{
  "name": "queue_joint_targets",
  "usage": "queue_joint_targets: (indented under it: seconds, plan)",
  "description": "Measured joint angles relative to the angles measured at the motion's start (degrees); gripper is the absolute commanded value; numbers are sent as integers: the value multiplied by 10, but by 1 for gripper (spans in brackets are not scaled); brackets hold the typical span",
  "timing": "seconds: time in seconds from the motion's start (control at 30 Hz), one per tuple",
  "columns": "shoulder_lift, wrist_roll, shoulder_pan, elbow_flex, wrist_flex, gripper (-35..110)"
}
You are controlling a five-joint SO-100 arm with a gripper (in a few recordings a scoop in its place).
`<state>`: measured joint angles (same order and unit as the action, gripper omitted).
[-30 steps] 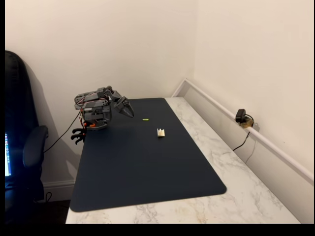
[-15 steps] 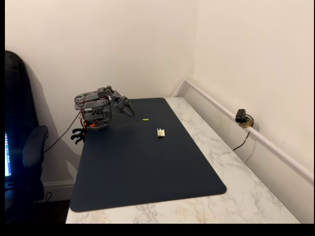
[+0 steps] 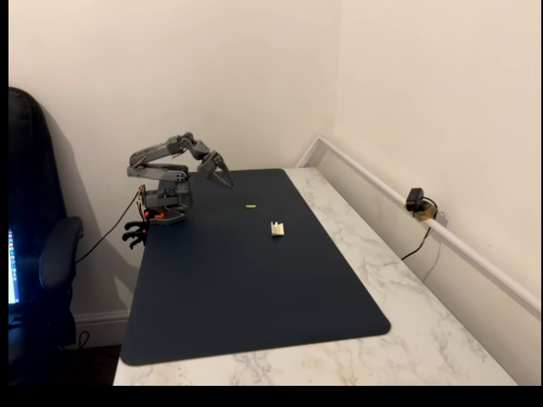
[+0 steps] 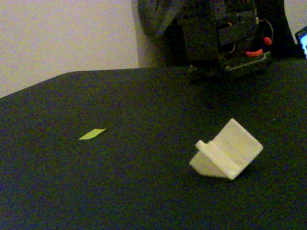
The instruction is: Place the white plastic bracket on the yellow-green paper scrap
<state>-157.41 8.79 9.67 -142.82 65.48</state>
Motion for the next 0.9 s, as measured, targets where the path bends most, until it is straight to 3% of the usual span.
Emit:
queue_joint_targets:
  seconds: [0.5,0.73,0.9]
  plan:
    - [599,53,47,658,295,7]
    - [661,83,59,723,313,2]
    - [721,96,94,766,316,18]
